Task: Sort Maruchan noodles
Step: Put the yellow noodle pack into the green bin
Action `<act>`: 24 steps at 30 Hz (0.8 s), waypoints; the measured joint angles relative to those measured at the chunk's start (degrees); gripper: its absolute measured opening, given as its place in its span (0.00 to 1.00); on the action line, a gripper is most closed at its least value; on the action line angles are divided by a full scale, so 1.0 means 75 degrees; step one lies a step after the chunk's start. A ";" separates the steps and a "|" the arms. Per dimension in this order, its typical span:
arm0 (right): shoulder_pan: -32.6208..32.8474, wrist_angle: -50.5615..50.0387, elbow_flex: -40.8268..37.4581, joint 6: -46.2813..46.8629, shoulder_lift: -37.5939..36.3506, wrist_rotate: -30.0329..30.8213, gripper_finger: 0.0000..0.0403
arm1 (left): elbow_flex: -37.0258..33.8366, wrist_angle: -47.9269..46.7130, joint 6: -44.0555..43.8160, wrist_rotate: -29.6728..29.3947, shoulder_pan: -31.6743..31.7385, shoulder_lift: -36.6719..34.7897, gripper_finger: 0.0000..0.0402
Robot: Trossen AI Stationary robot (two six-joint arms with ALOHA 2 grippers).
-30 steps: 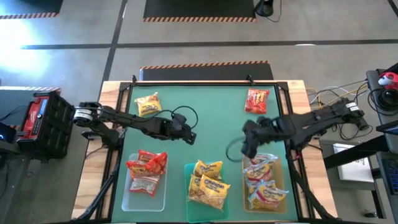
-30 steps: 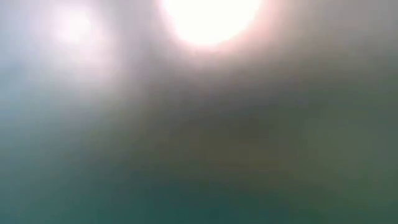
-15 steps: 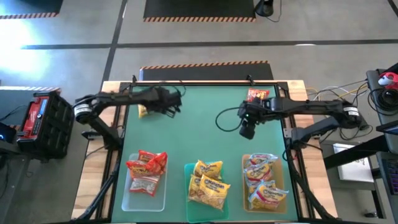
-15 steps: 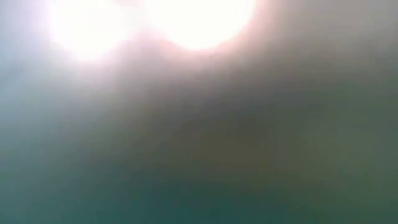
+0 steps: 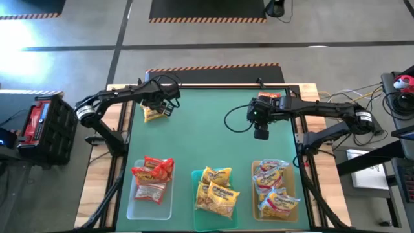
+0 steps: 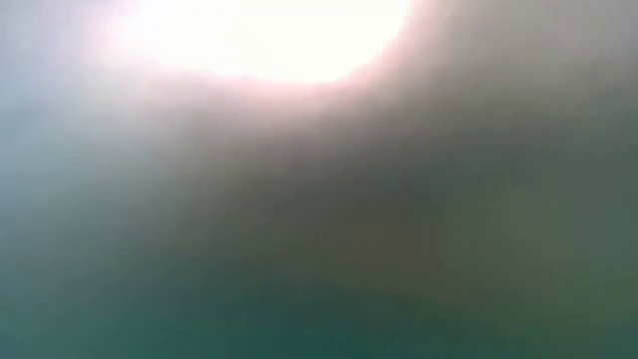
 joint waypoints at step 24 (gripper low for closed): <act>-0.0867 0.0700 -0.0003 -0.0836 0.0000 -0.0011 0.40 | -0.1732 0.2336 -0.1290 0.2227 0.0126 -0.0003 0.40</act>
